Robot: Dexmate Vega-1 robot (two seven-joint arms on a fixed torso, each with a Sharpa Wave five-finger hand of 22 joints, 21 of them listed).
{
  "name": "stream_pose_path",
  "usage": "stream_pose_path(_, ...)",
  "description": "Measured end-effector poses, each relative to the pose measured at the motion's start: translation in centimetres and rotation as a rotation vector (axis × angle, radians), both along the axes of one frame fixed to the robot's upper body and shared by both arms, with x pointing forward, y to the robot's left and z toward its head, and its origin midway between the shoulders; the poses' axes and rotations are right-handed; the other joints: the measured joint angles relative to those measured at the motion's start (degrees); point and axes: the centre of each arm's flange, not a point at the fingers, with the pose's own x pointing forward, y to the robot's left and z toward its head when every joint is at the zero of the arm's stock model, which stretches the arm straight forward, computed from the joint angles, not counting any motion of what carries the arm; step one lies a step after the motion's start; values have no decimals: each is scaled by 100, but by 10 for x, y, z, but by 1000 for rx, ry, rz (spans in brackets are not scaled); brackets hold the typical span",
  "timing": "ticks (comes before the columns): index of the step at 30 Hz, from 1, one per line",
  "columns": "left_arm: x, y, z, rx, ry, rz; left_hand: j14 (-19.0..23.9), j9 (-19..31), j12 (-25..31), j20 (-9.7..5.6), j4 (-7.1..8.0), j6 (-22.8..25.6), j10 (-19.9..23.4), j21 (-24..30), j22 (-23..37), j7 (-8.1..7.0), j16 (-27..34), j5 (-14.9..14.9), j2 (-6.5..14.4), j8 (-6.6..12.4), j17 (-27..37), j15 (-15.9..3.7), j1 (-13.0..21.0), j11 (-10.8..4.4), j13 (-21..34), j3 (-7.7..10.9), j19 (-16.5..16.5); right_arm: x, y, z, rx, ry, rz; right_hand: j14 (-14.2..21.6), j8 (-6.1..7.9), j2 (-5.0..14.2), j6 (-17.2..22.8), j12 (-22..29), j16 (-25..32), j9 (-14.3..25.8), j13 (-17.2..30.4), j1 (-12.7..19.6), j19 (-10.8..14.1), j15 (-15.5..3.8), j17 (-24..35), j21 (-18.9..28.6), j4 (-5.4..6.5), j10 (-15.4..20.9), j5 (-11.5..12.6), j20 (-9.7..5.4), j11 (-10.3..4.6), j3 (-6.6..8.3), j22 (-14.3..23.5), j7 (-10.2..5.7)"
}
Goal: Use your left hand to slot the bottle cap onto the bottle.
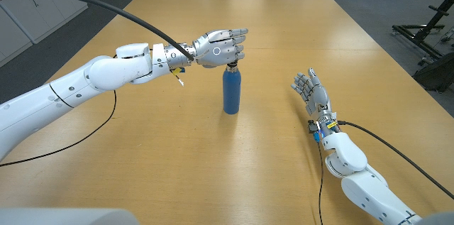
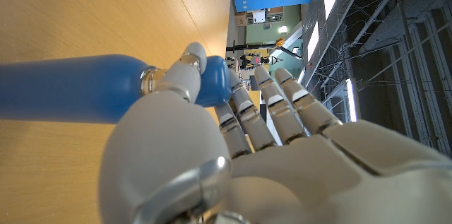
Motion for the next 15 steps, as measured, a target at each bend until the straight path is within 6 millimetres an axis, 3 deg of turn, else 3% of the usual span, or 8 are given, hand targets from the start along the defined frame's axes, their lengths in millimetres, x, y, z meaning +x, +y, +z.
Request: stream_pose_path(15, 2, 4, -5, -4, 6, 4, 0, 2, -16, 0, 0, 0, 0, 0, 0, 0, 0, -5, 0, 23, 0, 0, 0, 0, -2, 0, 0, 2, 3, -1, -2, 5, 5, 0, 0, 30, -1, 0, 0, 0, 0, 31, 0, 0, 0, 0, 0, 63, 0, 0, -1, 0, -1, -1)
